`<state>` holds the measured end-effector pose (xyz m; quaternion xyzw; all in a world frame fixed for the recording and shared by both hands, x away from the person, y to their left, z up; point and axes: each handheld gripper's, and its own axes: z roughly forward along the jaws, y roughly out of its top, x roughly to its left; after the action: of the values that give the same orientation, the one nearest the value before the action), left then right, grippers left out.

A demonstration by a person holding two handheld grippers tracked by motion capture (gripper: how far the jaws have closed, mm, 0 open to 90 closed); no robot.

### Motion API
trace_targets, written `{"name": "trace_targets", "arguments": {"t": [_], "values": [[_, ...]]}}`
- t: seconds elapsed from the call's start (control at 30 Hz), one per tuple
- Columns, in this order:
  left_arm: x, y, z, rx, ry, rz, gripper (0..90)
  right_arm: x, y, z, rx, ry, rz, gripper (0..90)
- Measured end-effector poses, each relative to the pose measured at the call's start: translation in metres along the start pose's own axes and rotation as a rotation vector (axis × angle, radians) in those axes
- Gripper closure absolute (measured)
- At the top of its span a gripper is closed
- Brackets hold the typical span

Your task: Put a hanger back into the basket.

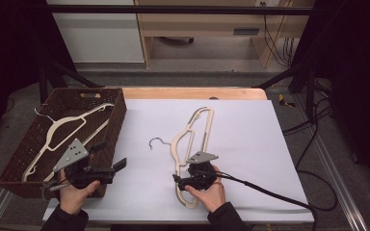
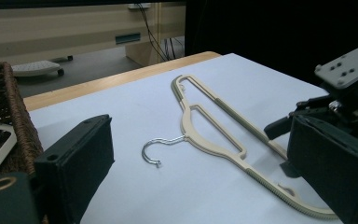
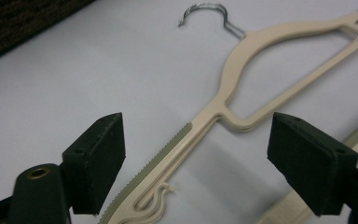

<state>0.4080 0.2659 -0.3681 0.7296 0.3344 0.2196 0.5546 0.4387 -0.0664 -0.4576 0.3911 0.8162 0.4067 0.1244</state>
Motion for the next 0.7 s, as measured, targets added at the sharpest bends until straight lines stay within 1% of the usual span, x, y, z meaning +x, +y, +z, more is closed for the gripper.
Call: {"name": "trace_targets", "arguments": {"t": [0.07, 0.1, 0.13, 0.17, 0.2, 0.27, 0.3, 0.37, 0.4, 0.43, 0.47, 0.53, 0.57, 0.6, 0.67, 0.7], "values": [[0.000, 0.000, 0.001, 0.004, 0.001, 0.003, 7.1, 0.001, -0.003, 0.007, 0.031, 0.003, 0.004, 25.9], [-0.001, -0.001, 0.001, 0.006, 0.000, 0.004, 7.2, 0.000, -0.005, 0.010, 0.035, 0.000, -0.003, 28.4], [-0.001, -0.001, 0.002, 0.008, -0.002, 0.001, 7.2, 0.001, -0.006, 0.013, 0.041, -0.003, 0.005, 30.7], [-0.001, -0.001, 0.002, 0.008, -0.002, 0.001, 7.4, 0.001, -0.006, 0.013, 0.041, -0.003, 0.005, 30.7], [-0.001, -0.001, 0.002, 0.009, -0.002, 0.001, 7.4, 0.002, -0.008, 0.016, 0.054, 0.004, 0.011, 34.8], [-0.001, -0.002, 0.003, 0.011, -0.004, 0.001, 7.5, 0.002, -0.010, 0.018, 0.057, 0.017, 0.012, 38.0], [-0.002, -0.002, 0.003, 0.011, -0.004, 0.000, 7.6, 0.004, -0.010, 0.019, 0.062, 0.022, 0.031, 40.3], [-0.002, -0.002, 0.004, 0.016, -0.004, 0.003, 7.8, 0.008, -0.010, 0.022, 0.084, 0.017, 0.010, 43.2], [-0.002, -0.003, 0.005, 0.018, -0.004, 0.003, 7.9, 0.012, -0.010, 0.024, 0.085, -0.007, -0.002, 44.9], [-0.002, -0.003, 0.005, 0.021, -0.004, 0.005, 7.9, 0.013, -0.010, 0.024, 0.092, -0.024, -0.042, 46.0], [-0.002, -0.004, 0.006, 0.023, -0.005, 0.003, 7.9, 0.013, -0.010, 0.024, 0.095, -0.031, -0.056, 47.7], [-0.002, -0.004, 0.006, 0.026, -0.004, 0.000, 7.9, 0.015, -0.009, 0.024, 0.096, -0.037, -0.032, 52.1], [-0.002, -0.005, 0.007, 0.027, -0.004, 0.001, 8.0, 0.015, -0.008, 0.023, 0.105, -0.029, -0.009, 60.3], [-0.002, -0.005, 0.007, 0.028, -0.006, 0.000, 8.0, 0.015, -0.008, 0.023, 0.105, -0.029, -0.009, 60.3], [-0.003, -0.005, 0.007, 0.031, -0.005, 0.004, 8.1, 0.015, -0.007, 0.022, 0.118, -0.023, 0.012, 61.2], [-0.003, -0.005, 0.008, 0.031, -0.005, 0.005, 8.1, 0.014, -0.007, 0.022, 0.118, -0.021, 0.012, 61.7]]}}
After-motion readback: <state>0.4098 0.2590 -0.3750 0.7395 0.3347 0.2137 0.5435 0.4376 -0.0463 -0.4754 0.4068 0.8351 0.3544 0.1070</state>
